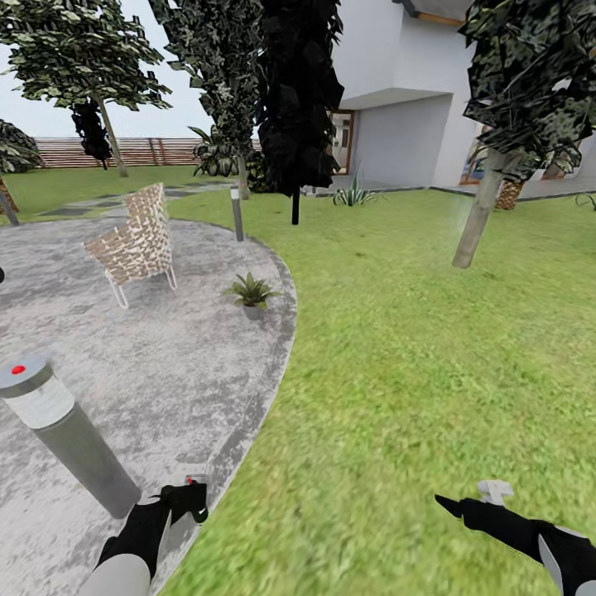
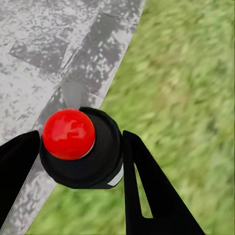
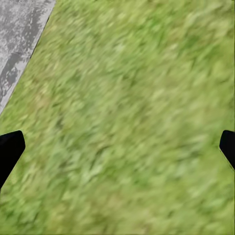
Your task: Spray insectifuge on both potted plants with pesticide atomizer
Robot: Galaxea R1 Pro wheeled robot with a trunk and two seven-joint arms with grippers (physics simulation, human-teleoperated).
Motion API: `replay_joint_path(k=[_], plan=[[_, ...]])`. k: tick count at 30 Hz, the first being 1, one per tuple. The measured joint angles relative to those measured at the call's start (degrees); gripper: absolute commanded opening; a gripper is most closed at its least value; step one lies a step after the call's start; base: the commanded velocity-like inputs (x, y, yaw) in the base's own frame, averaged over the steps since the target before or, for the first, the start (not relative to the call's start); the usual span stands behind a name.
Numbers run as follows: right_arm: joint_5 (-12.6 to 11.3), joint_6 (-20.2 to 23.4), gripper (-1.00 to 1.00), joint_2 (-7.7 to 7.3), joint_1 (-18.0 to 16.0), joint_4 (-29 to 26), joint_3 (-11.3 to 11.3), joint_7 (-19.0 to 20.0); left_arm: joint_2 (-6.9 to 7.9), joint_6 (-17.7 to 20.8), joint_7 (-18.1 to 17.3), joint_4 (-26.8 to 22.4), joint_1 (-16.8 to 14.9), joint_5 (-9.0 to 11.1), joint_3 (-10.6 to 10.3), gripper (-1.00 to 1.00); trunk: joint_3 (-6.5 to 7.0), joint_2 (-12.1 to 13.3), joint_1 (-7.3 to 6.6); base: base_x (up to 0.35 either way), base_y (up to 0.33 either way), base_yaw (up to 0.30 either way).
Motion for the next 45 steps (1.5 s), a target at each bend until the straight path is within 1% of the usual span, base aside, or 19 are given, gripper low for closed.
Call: replay_joint_path(k=[15, 28, 37, 45], plan=[[0.0, 0.0, 1.00, 0.00, 0.0, 0.0, 0.0, -0.1, 0.00, 0.0, 0.0, 0.0, 0.0, 0.0, 0.0, -1.00, 0.00, 0.0, 0.00, 0.337, 0.000, 0.004], [0.0, 0.0, 1.00, 0.01, 0.0, 0.0, 0.0, -0.2, 0.00, 0.0, 0.0, 0.0, 0.0, 0.0, 0.0, -1.00, 0.00, 0.0, 0.00, 0.337, 0.000, 0.147], [0.0, 0.0, 1.00, 0.00, 0.0, 0.0, 0.0, -0.1, 0.00, 0.0, 0.0, 0.0, 0.0, 0.0, 0.0, -1.00, 0.00, 0.0, 0.00, 0.337, 0.000, 0.019], [0.0, 0.0, 1.00, 0.00, 0.0, 0.0, -0.1, -0.1, 0.00, 0.0, 0.0, 0.0, 0.0, 0.1, 0.0, -1.00, 0.53, 0.0, 0.00, 0.337, 0.000, 0.000]])
